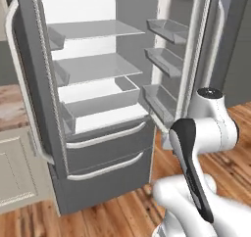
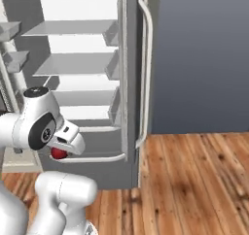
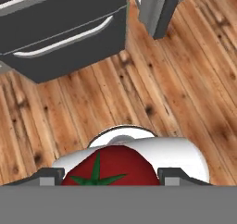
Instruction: Place the cold items (mango and tomato) from the fridge in one tupperware on the dining counter. Place the warm items (kebab skewer and hot dog) in the stove area in another tupperware.
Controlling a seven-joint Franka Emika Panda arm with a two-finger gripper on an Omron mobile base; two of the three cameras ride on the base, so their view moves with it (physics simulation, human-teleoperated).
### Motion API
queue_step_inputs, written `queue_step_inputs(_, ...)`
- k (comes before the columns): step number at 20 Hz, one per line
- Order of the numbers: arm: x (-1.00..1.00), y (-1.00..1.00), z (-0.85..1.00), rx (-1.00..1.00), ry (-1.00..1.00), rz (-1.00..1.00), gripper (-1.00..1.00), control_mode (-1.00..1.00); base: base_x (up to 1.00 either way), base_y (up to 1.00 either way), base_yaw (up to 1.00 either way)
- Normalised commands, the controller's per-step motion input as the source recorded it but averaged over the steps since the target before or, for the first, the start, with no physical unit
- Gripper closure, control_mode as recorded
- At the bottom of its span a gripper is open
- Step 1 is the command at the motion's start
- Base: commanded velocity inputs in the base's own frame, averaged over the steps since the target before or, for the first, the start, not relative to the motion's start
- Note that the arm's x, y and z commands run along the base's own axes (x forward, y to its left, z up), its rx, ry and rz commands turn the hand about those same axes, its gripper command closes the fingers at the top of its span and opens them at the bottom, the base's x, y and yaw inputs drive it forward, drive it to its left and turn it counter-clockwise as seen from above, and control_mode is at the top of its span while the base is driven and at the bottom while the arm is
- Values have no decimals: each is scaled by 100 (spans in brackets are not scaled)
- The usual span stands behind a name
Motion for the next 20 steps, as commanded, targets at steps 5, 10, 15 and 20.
queue_step_inputs(5, 0, 0, 0, 0, 0, 0, 100, 100, 0, -37, -88)
queue_step_inputs(10, 0, 0, 0, 0, 0, 0, 100, 100, 0, -36, -89)
queue_step_inputs(15, 0, 0, 0, 0, 0, 0, 100, 100, 0, -43, -86)
queue_step_inputs(20, 0, 0, 0, 0, 0, 0, 100, 100, 11, -54, -79)
